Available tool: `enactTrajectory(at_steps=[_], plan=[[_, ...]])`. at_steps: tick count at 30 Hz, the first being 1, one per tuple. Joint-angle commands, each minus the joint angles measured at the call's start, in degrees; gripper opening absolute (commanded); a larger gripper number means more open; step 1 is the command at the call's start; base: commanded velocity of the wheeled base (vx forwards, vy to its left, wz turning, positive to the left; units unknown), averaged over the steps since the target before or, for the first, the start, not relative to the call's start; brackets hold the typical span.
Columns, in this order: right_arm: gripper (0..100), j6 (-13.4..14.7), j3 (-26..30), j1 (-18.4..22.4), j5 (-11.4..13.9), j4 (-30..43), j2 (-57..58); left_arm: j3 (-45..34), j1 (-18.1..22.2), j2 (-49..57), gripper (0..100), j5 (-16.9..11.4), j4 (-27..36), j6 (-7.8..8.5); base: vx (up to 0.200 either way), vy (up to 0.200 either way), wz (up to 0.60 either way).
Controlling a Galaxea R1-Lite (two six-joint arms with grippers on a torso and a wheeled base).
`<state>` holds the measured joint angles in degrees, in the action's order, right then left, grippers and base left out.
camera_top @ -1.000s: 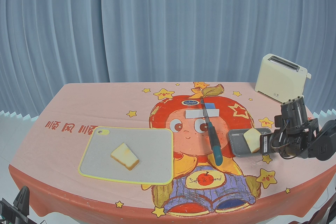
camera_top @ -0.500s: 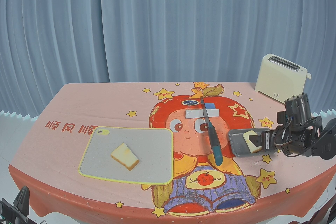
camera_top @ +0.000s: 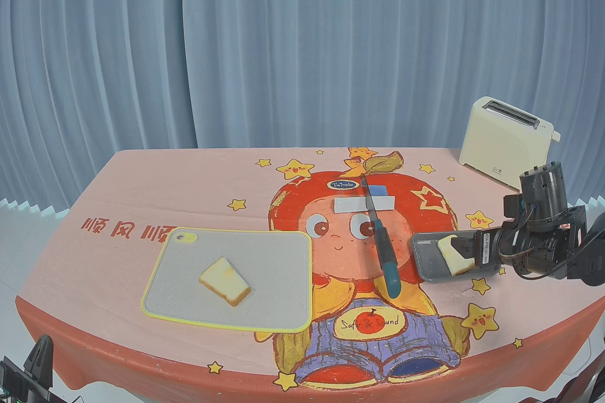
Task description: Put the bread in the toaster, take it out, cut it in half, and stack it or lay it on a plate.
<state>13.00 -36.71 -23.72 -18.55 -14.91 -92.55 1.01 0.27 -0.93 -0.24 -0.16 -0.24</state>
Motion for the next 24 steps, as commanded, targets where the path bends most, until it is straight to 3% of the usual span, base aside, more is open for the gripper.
enactTrajectory(at_steps=[1, 24], plan=[[100, -0.08, -0.30, 0.43, 0.01, -0.03, 0.35, -1.01, 0.08, 0.57, 0, -0.02, -0.02, -0.02, 0.000, 0.000, 0.00], [100, -0.34, 0.06, -0.10, -0.08, 0.14, 3.08, -1.01, 0.08, 0.57, 0, -0.02, -0.02, -0.02, 0.000, 0.000, 0.00]])
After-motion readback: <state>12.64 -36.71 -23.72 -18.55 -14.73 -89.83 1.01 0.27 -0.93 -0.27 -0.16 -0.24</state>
